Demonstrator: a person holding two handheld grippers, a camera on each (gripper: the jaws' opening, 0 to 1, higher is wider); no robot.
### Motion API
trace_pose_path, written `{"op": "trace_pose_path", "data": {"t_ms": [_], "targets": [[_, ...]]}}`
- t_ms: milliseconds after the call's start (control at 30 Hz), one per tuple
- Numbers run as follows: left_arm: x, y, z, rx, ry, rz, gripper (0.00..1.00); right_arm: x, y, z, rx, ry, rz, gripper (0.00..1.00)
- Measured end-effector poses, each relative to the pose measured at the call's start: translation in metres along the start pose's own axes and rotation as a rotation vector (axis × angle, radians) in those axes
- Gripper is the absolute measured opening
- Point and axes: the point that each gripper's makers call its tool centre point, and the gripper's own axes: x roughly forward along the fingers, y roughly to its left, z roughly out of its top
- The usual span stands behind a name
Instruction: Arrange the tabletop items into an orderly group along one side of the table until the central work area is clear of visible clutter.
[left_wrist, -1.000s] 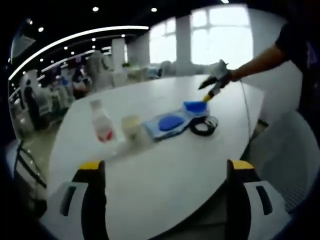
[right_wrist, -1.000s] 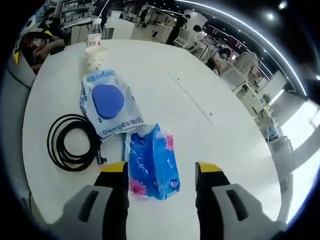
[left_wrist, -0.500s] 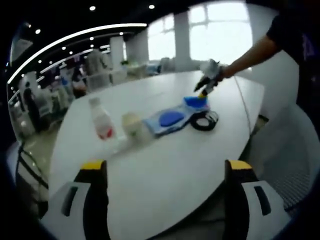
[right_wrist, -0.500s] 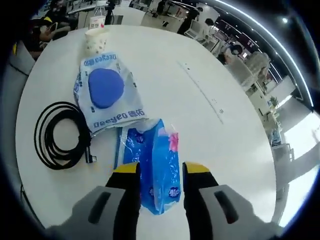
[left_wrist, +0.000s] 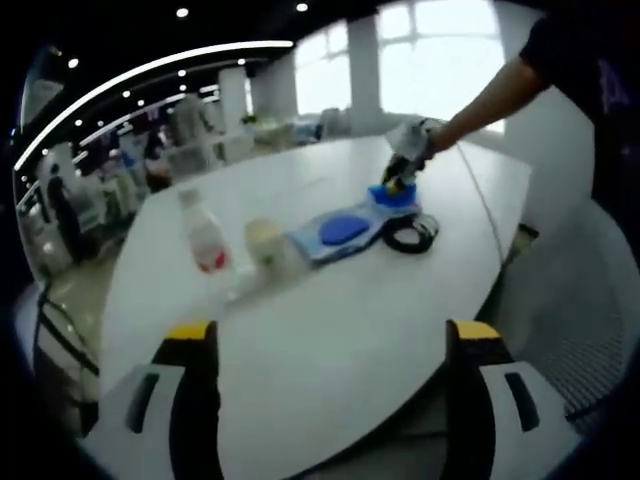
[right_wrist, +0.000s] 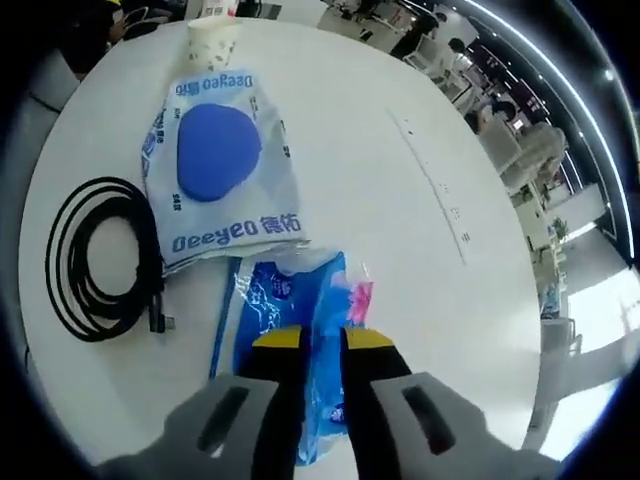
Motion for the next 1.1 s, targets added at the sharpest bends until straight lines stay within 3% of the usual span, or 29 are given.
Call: {"op": "trace_pose_path", "data": {"t_ms": [200,433,1100], "targets": [[0.000,0.001,0.000,0.009,0.000,0.008,0.89,-0.013,0.012,0.003,-0.019,0.006,0.022,0.01],[0.001,0.000,0.001,0.023,-0.001,0.002,0.89,-0.029,0.014,0.001,-0.065,0.009,0.021,0.00],[-0.001,-0.001,0.006,0.034,-0.025,0.002,0.88,-0.064,0.013,0.010,-0.334,-0.021,-0.006,0.00]]}}
